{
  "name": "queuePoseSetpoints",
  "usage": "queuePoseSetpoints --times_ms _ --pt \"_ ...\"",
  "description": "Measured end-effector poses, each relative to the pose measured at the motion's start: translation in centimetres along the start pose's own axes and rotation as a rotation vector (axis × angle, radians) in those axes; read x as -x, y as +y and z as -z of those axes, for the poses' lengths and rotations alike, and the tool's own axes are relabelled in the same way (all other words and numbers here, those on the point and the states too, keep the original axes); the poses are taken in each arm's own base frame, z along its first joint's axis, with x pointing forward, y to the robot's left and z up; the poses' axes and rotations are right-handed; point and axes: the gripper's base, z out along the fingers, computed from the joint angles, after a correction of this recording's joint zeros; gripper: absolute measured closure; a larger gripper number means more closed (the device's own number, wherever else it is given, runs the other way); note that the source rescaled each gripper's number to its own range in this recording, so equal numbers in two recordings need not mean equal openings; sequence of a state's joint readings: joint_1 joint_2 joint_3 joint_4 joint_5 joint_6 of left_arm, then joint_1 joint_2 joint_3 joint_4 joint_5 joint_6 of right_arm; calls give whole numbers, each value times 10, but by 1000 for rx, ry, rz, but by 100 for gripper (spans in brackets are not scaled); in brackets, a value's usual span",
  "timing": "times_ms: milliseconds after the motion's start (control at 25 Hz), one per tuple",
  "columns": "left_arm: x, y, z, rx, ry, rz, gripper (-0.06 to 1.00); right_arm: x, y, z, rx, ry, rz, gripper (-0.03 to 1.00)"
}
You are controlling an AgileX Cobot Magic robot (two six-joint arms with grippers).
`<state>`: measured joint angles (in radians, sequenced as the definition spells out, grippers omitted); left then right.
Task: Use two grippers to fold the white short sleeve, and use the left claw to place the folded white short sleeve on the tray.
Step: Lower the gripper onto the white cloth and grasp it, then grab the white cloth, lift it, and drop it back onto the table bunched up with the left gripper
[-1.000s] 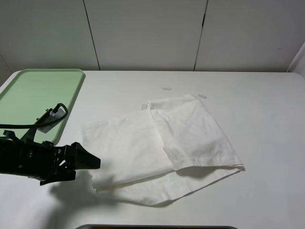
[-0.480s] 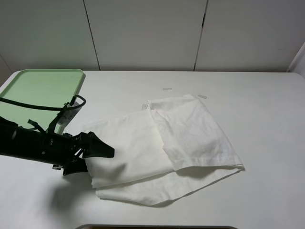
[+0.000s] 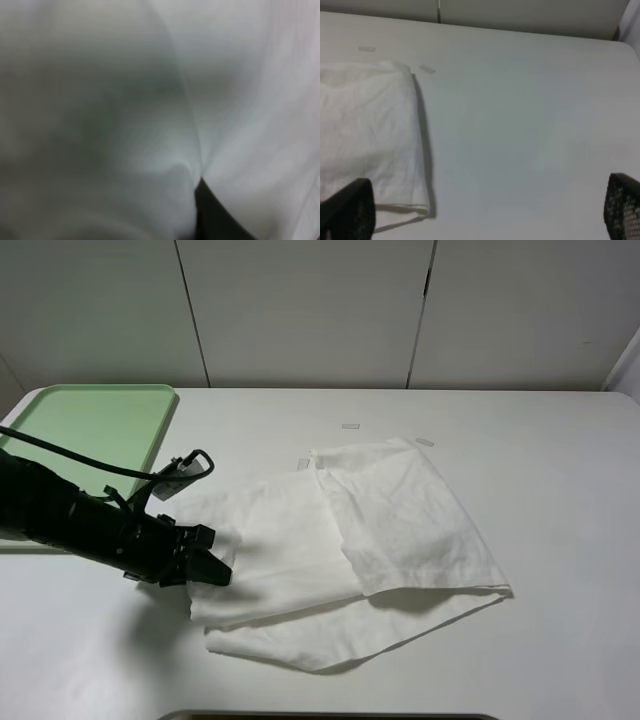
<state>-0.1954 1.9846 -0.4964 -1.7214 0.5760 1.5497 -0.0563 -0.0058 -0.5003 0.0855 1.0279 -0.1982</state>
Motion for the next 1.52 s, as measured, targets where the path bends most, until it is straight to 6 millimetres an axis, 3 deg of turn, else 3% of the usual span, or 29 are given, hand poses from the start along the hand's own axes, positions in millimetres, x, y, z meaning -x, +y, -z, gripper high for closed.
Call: queuePoseSetpoints --times_ms 160,280,480,560,760,920,1160,1200,1360,1520 --pt "10 -6 6 42 21 -45 91 0 0 0 0 0 0 -3" --pt "25 -12 25 109 41 -52 91 0 0 0 0 0 0 -3" --pt "33 -13 38 159 62 -58 91 0 0 0 0 0 0 -3" --pt "49 -19 59 289 119 -60 91 0 0 0 0 0 0 -3" --pt "70 -27 83 442 158 -106 91 0 0 0 0 0 0 -3" --pt "91 -42 101 492 92 -130 91 0 0 0 0 0 0 -3" --pt "91 -54 94 458 93 -162 91 0 0 0 0 0 0 -3" --pt "88 -68 84 395 108 -207 91 0 0 0 0 0 0 -3" --pt "84 -86 72 313 99 -257 91 0 0 0 0 0 0 -3" --pt "78 -122 49 168 41 -375 91 0 0 0 0 0 0 -3"
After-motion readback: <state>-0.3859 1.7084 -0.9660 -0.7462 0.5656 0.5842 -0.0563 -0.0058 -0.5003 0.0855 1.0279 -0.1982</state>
